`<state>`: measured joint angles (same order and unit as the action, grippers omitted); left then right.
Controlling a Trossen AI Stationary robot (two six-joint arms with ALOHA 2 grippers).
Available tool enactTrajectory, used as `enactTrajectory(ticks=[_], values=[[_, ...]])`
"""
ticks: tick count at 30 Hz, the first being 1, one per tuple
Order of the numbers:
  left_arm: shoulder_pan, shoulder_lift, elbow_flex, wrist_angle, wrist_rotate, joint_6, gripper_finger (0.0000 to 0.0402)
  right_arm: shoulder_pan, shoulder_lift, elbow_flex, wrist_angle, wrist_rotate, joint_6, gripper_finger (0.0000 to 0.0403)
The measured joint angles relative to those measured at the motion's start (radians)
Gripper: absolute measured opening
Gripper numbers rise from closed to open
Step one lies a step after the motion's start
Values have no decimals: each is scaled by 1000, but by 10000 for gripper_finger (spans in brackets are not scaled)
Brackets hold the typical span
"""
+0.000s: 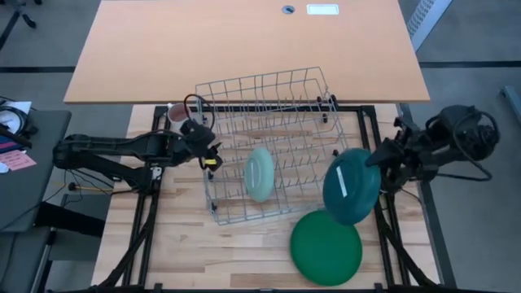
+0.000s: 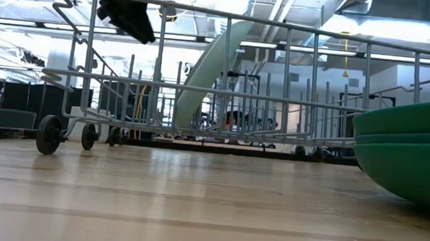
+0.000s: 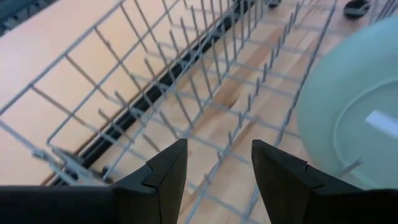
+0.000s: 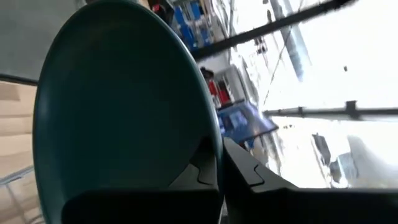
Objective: Sort dishes
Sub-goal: Put the dark blue plate in the dish rack
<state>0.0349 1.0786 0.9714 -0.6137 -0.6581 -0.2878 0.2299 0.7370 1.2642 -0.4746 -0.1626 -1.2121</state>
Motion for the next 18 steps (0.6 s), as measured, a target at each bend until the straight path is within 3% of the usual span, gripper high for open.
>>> enactTrajectory(ticks=[10,14,18], values=[[0,0,0,51,70,31,172,-264,224,279,-30,-311,-87,4],[0,0,0,50,75,31,172,-419,314,471,-66,-388,-122,4],[0,0,0,47,75,40,172,-618,407,697,-153,-565,-119,4]])
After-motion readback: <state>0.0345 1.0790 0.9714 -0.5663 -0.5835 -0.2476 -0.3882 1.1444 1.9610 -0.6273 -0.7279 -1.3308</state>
